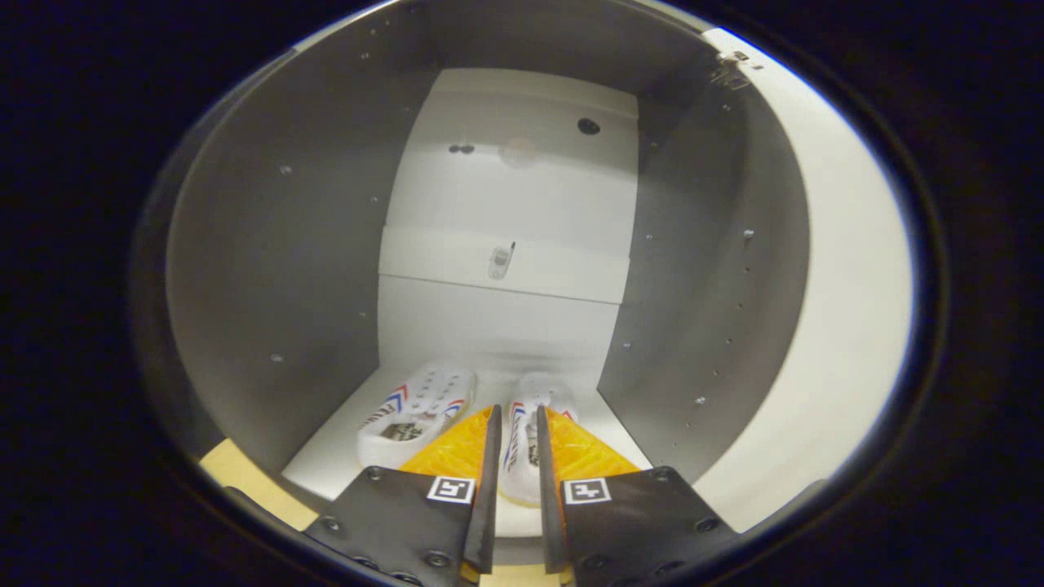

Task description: Open the shoe cabinet door, grab the shoes and put them into the shoe cabinet, then close the shoe cabinet door.

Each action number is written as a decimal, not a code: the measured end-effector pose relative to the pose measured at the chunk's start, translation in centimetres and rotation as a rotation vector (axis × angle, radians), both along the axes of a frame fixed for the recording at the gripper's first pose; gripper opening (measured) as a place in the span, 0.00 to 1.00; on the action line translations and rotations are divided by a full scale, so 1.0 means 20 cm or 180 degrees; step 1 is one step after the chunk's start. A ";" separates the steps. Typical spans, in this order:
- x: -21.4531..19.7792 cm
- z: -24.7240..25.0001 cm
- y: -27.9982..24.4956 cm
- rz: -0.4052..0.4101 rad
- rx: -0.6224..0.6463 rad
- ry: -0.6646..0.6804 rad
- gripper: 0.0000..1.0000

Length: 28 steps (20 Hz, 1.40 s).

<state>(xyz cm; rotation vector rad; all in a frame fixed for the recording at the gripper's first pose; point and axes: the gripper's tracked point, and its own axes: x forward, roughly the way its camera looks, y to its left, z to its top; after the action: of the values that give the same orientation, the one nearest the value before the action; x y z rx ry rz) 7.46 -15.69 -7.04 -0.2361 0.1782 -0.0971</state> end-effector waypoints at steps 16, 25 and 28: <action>-1.02 0.25 -0.19 -0.0003 0.0247 -0.0461 0.25; -1.53 0.43 -0.39 0.0098 0.0206 -0.0585 0.25; -1.67 0.46 -0.52 0.0075 0.0271 -0.0594 0.25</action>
<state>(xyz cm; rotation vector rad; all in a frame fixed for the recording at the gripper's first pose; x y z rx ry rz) -25.99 -26.18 2.22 -0.1432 -0.0060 -0.0874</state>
